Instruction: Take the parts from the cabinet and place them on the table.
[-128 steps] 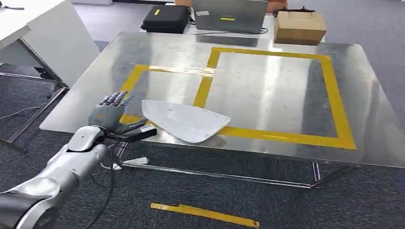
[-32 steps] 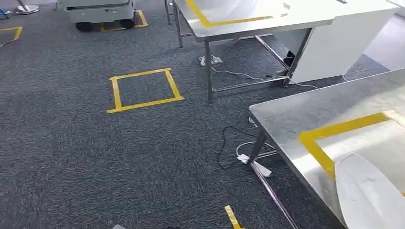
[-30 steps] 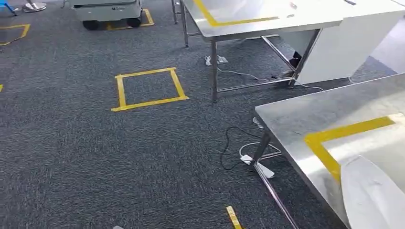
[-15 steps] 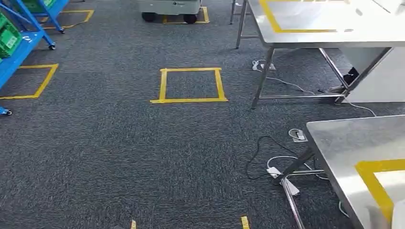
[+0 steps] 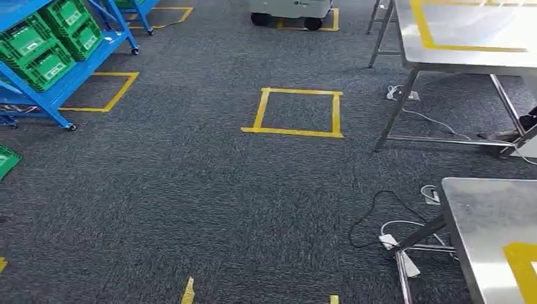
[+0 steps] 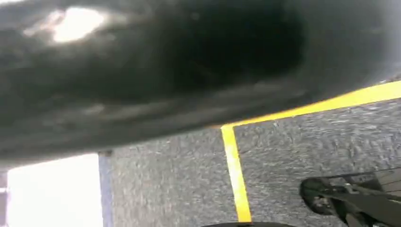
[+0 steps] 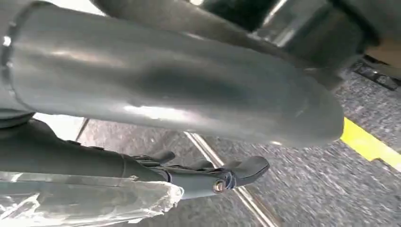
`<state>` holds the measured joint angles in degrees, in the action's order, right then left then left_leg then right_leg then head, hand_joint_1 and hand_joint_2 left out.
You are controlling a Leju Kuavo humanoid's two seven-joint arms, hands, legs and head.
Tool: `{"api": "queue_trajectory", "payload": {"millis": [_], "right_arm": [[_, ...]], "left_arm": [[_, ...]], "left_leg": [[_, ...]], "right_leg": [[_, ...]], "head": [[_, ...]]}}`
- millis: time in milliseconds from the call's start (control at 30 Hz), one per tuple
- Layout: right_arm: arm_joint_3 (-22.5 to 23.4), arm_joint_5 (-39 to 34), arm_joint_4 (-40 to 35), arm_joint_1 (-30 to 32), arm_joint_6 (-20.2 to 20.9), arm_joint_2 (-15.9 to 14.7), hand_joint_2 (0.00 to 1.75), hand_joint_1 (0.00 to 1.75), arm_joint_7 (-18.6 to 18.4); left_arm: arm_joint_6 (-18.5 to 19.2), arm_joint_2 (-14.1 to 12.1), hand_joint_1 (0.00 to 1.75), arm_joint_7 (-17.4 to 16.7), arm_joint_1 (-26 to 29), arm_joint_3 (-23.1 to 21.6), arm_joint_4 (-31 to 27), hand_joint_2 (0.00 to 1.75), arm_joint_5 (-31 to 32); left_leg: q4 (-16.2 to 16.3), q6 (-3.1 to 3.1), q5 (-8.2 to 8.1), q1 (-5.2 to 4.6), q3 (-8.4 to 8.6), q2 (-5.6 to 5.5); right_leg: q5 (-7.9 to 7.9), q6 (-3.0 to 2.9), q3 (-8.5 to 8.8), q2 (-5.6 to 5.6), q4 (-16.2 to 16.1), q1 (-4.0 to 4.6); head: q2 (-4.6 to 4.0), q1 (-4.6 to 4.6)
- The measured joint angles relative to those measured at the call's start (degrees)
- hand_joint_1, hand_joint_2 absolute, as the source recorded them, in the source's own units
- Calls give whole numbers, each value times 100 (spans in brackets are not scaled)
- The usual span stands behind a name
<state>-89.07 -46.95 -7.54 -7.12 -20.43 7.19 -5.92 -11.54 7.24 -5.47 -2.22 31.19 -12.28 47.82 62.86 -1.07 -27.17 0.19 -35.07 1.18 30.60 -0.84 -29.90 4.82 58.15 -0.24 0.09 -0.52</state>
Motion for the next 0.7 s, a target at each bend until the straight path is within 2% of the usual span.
{"api": "queue_trajectory", "payload": {"millis": [33,67,133,167,200,233,267,300,333,367,400,433,467,500,533,567,600,667,700], "right_arm": [[0,0,0,2,-5,2,0,0,0],[0,0,0,4,-9,0,0,0,0],[0,-2,0,-9,-11,2,0,0,-2],[0,-2,0,-23,-11,13,0,0,-2],[0,-2,0,-32,-11,20,0,0,-4],[0,0,0,-44,-13,17,0,0,-2],[0,-2,0,-41,-13,20,0,0,-2],[0,-2,0,-29,-13,17,0,0,-2],[0,-2,0,-12,-11,17,0,0,-2],[2,-4,0,-1,-11,17,0,0,-2],[2,-7,0,5,-11,17,0,0,2],[2,-4,0,-2,-11,17,0,0,9],[2,-4,0,-13,-11,17,0,0,11],[2,-4,0,-12,-11,17,0,0,11],[2,-2,0,-4,-11,17,0,0,20],[2,-2,0,-6,-11,20,0,0,22],[2,0,0,-5,-11,20,0,0,22],[2,2,0,-6,-15,20,0,0,17],[0,7,0,-10,-15,20,0,0,20]], "left_arm": [[-2,-5,0,0,-12,0,0,0,0],[-2,-5,0,0,-46,0,0,0,0],[-7,-5,0,0,-36,4,0,0,0],[-7,-5,0,-2,-12,11,0,0,0],[-7,-5,0,-2,-9,17,0,0,0],[-11,-2,0,-4,4,20,2,0,0],[-11,-9,0,-13,-13,26,2,0,0],[-9,-4,0,-13,-34,28,2,0,0],[-5,4,0,-17,-48,33,2,0,-2],[11,4,0,-20,-46,37,2,0,-2],[11,9,0,-28,-34,42,2,0,-2],[11,11,0,-35,-25,46,2,0,-2],[11,15,0,-37,-20,48,2,0,-2],[9,20,0,-37,-22,55,2,0,0],[9,28,0,-37,-29,57,2,0,-2],[7,26,0,-39,-47,63,2,0,0],[7,28,0,-39,-53,70,2,0,0],[7,41,0,-39,-20,90,4,0,0],[0,37,0,-39,-8,98,4,0,0]], "left_leg": [[-373,51,41,-48,206,308],[-492,74,-10,-96,254,373],[-472,90,-13,-103,216,256],[-486,115,-6,-114,200,190],[-563,163,41,-69,258,108],[-578,185,53,-47,268,61],[-578,214,62,-36,258,-10],[-578,218,62,-35,252,-96],[-577,225,61,-37,247,-176],[-575,225,61,-39,248,-262],[-575,225,61,-39,257,-344],[-570,222,59,-37,265,-425],[-568,213,57,-32,281,-520],[-564,195,50,-25,301,-598],[-558,169,39,-15,306,-668],[-520,117,41,-45,267,-744],[-525,83,66,-14,232,-811],[-553,4,111,28,201,-927],[-549,-23,108,23,179,-1001]], "right_leg": [[16,14,22,58,0,6],[56,58,4,105,24,54],[67,95,43,235,3,48],[67,123,77,299,-24,41],[108,171,79,315,-14,49],[200,199,33,-26,96,21],[396,208,-107,-267,423,0],[619,220,-332,-393,897,-14],[805,226,-564,-445,1351,-17],[889,233,-758,-465,1689,-15],[812,235,-821,-470,1738,-15],[610,233,-765,-473,1539,-19],[305,234,-584,-497,1106,-33],[-11,235,-335,-593,550,-56],[-124,241,-172,-793,159,-85],[-47,245,-116,-1051,43,-104],[-51,217,-70,-994,59,-87],[-67,149,-85,-894,56,-50],[-95,105,-73,-810,14,-81]], "head": [[0,2],[0,-2],[0,11],[0,15],[0,2],[-2,42],[0,66],[0,72],[0,72],[0,83],[0,81],[0,81],[0,83],[0,77],[0,83],[0,85],[0,79],[0,72],[0,72]]}}
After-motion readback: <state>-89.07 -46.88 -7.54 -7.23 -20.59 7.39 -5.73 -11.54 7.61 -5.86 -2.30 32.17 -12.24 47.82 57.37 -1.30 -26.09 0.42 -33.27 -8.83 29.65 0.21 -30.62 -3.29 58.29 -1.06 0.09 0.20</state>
